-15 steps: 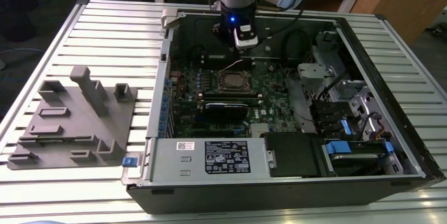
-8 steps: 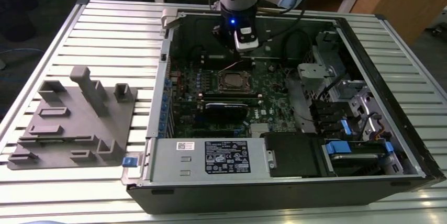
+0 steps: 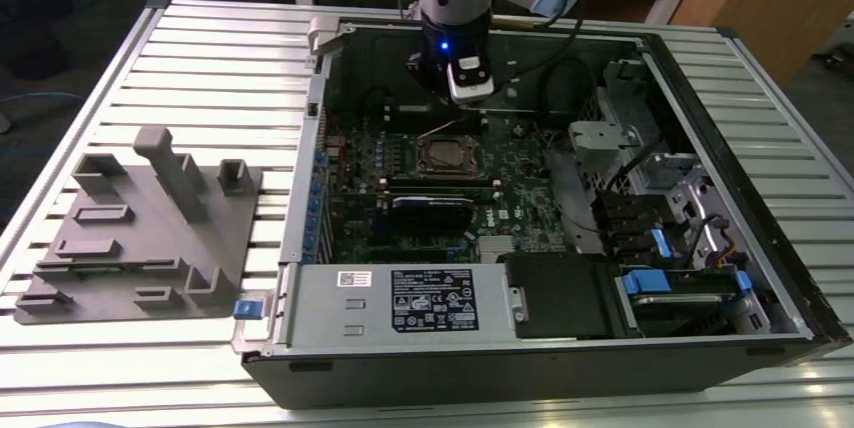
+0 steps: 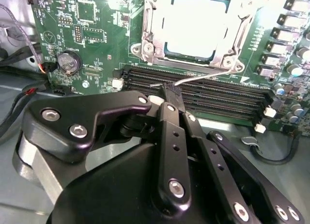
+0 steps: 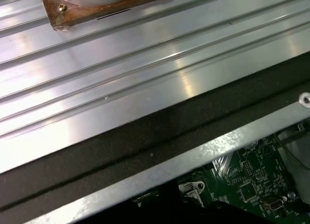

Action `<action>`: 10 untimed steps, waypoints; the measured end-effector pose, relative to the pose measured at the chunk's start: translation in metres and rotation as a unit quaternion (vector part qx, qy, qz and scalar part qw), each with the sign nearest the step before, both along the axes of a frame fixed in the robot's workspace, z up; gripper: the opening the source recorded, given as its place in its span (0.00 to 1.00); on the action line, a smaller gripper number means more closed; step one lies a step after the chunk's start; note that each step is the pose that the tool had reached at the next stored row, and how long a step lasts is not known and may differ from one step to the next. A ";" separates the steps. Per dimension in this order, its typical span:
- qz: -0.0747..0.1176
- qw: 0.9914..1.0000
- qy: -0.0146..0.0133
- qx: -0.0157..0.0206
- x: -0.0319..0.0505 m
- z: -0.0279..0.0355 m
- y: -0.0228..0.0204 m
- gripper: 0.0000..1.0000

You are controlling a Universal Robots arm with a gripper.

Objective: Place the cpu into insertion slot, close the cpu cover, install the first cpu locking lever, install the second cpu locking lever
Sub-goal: 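Install the first cpu locking lever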

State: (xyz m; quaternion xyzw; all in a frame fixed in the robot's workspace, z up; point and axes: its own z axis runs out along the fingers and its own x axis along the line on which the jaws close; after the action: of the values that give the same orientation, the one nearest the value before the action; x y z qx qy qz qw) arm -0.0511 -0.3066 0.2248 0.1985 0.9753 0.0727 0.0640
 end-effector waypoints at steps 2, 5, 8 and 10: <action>0.000 1.000 -0.002 0.000 -0.0001 -0.0013 -0.0001 0.11; 0.000 1.000 -0.006 0.000 -0.0002 -0.0035 -0.0003 0.11; 0.000 1.000 -0.008 0.000 -0.0005 -0.0050 -0.0005 0.11; 0.000 1.000 -0.008 0.000 -0.0006 -0.0051 -0.0005 0.11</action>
State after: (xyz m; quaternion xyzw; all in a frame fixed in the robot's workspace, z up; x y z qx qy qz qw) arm -0.0516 -0.3072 0.2198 0.1978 0.9748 0.0742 0.0720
